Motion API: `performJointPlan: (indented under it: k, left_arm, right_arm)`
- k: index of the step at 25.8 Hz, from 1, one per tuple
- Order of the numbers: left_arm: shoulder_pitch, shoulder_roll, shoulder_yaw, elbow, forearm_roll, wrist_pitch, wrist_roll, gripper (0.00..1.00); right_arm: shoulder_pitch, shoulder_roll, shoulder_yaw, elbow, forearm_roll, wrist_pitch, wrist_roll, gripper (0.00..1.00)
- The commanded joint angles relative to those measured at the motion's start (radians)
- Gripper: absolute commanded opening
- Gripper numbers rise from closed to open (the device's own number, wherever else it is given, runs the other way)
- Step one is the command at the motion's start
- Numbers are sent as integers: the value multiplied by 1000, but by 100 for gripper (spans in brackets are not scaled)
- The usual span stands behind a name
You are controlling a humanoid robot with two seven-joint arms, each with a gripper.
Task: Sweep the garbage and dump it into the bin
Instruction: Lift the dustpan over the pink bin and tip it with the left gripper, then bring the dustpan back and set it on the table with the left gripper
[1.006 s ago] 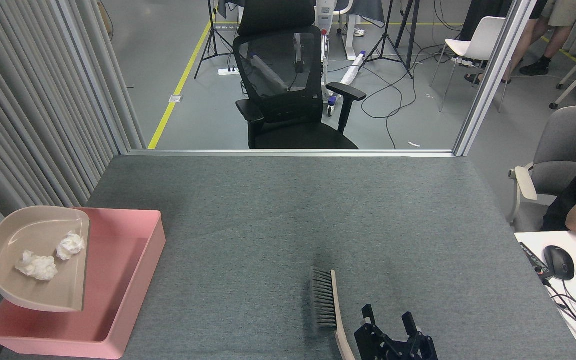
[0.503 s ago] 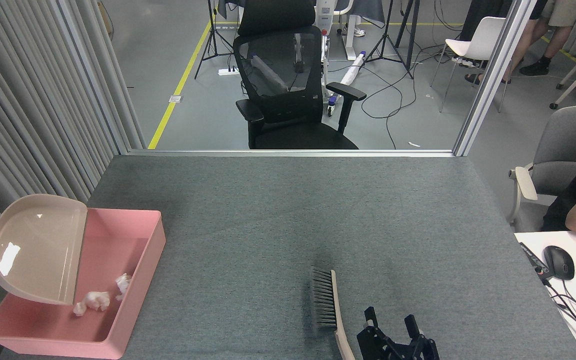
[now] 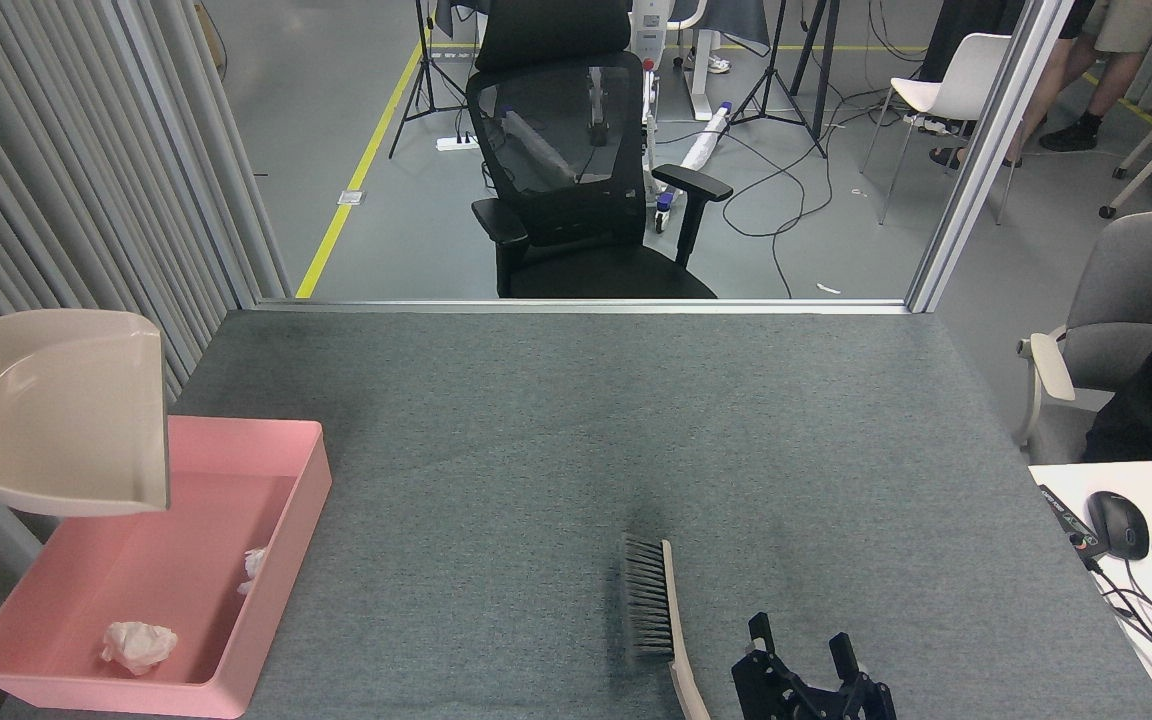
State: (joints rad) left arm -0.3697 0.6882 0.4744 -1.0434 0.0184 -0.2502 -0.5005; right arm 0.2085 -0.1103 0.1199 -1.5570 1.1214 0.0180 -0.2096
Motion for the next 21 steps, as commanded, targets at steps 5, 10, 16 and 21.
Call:
performJointPlan:
  k: [5,10,16,21]
  left_arm:
    - [92,-165,-45,-303,227,216,-10,19]
    - [195,-271,-214,-484,221,213,28,19]
    - [259,-432,-292,-498,-63,97,60,19]
    - [256,-579,-321,-392,-201,26,102,19]
  right_arm:
    - [22,-3,-43,-2,-2,-10,4,98]
    - [46,-9,-101,-5,-2,-35,4,98]
    - [55,-5,-121,-5,-2,-49,4,98]
    - [55,-5,-123,-5,-2,-46,4,98]
